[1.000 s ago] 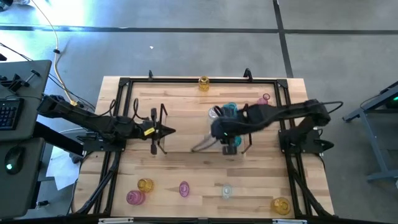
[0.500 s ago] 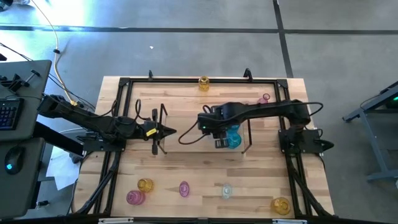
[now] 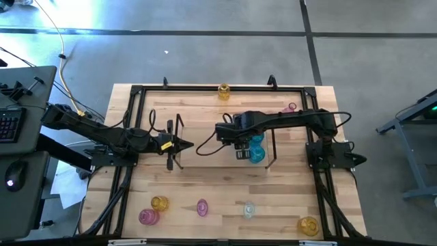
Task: Sort vases onto shelf
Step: Put the right transparent vase aligned with the other transparent vase on the shelf
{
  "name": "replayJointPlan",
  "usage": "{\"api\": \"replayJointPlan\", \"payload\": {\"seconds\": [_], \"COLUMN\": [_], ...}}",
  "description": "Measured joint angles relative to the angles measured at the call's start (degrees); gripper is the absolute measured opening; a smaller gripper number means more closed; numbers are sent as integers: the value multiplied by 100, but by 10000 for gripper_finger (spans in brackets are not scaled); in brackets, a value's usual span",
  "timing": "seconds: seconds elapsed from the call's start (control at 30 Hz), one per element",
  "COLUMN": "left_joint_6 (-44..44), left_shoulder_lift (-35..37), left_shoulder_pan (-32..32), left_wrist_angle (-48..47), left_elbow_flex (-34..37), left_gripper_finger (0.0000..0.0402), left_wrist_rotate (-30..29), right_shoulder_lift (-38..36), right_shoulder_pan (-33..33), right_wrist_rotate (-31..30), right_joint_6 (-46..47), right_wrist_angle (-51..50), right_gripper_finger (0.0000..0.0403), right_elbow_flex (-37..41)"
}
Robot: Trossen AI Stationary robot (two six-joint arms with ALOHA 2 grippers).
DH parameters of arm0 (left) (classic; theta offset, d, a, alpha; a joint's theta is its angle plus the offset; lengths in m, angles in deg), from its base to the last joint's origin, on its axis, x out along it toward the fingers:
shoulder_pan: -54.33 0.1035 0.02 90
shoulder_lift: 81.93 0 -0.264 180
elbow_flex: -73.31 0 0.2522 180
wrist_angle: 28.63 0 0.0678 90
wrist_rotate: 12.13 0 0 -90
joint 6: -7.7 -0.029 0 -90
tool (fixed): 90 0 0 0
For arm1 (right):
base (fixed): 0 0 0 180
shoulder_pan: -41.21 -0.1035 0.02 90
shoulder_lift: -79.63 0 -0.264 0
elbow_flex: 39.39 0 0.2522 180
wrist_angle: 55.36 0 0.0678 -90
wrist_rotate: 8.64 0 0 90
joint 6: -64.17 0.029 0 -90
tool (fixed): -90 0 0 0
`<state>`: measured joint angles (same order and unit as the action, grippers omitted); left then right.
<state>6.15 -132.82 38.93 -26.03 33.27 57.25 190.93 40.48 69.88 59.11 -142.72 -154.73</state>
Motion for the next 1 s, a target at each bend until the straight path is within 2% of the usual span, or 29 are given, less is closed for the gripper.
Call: {"api": "replayJointPlan", "payload": {"seconds": [0.2, 0.33, 0.7, 1.0], "left_joint_6": [0, 1, -7, -4], "left_shoulder_lift": [0, 0, 0, 0], "left_shoulder_pan": [0, -1, -2, -2], "left_wrist_angle": [-4, -9, -60, -169], "left_elbow_flex": [0, 0, 0, 0], "left_gripper_finger": [1, 1, 1, 0], "left_wrist_rotate": [11, 52, 61, 90], "right_shoulder_lift": [7, 3, -43, -48], "right_shoulder_pan": [-1, 0, -72, -269], "right_wrist_rotate": [-137, -212, -285, -465], "right_joint_6": [43, 15, 0, 7], "right_wrist_angle": [4, 7, -89, -322], "right_gripper_finger": [198, 221, 227, 227], "right_elbow_flex": [0, 2, 5, -585]}}
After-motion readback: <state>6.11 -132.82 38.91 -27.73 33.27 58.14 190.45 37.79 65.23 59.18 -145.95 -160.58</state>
